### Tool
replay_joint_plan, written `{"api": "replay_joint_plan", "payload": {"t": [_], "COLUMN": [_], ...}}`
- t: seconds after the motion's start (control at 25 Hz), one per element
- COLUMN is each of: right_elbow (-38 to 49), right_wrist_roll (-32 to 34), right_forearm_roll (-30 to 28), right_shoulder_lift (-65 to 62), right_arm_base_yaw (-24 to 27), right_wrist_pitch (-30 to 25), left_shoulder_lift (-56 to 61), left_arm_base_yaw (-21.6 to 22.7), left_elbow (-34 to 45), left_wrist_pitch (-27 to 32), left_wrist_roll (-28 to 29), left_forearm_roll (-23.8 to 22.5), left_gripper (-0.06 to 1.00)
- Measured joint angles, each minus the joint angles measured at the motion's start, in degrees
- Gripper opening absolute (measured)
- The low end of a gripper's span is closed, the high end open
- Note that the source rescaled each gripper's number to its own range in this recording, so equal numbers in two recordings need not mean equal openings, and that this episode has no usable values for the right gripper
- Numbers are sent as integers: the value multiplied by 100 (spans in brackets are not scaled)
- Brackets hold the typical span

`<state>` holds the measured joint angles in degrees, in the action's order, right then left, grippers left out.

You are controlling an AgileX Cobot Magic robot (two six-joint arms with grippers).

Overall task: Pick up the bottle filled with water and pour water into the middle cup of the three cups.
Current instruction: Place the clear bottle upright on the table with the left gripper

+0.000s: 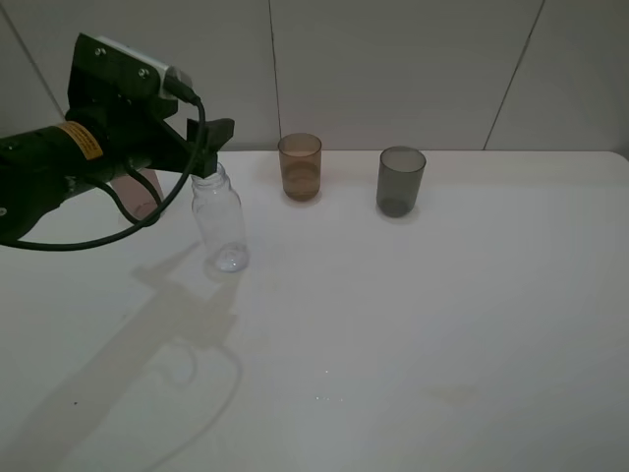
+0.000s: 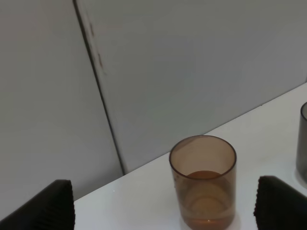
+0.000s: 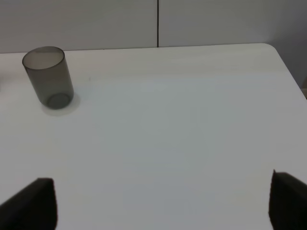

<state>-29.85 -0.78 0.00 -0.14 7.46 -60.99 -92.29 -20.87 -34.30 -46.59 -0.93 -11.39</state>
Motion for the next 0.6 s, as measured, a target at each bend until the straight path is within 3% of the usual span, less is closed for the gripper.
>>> {"api": "replay_joint_plan", "payload": {"t": [0.16,0.4,0.6], "right_elbow": [0,0,0], "right_wrist_roll": [0,0,0], "right_forearm_roll": [0,0,0], "right_shoulder_lift": [0,0,0], "right_arm_base_yaw": [0,0,0], "right_wrist_pitch": [0,0,0], "left_shoulder_lift": [1062,2730,4157], "left_arm_base_yaw": [0,0,0], "left_elbow": [0,0,0], "left_wrist_pitch": [1451,4119,6020], "left_wrist_roll": [184,437,443], "left_forearm_roll": [77,673,886], "left_gripper": [95,95,95]}}
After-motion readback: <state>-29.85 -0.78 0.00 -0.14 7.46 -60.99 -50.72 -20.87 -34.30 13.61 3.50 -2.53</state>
